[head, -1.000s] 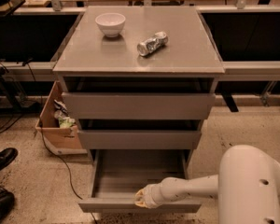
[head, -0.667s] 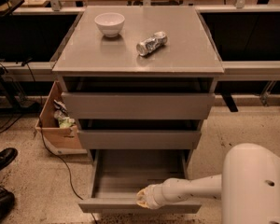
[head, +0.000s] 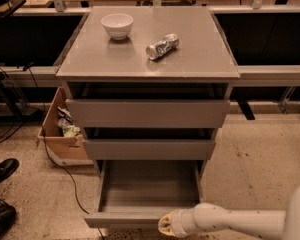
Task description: Close bottom drawer
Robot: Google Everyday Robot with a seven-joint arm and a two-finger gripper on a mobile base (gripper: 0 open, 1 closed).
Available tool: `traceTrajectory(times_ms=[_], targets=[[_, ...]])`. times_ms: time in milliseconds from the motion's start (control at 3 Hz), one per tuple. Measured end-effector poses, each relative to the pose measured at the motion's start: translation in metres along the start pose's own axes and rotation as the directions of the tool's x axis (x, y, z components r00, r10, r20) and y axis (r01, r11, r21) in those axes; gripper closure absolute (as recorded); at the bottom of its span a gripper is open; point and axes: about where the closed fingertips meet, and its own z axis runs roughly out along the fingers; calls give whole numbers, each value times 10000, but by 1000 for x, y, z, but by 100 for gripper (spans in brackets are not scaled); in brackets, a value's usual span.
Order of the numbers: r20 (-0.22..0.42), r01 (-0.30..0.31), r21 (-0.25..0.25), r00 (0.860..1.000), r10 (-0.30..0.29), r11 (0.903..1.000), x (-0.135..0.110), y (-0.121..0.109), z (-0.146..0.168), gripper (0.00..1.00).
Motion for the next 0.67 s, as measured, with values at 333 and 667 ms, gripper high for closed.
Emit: traceTrajectory(times_ms=[333,667], targets=[[648,-169,287,9978,150,9994,19,23,-16,100],[639,-87,351,9979,64,9993,32,34,-24,100]])
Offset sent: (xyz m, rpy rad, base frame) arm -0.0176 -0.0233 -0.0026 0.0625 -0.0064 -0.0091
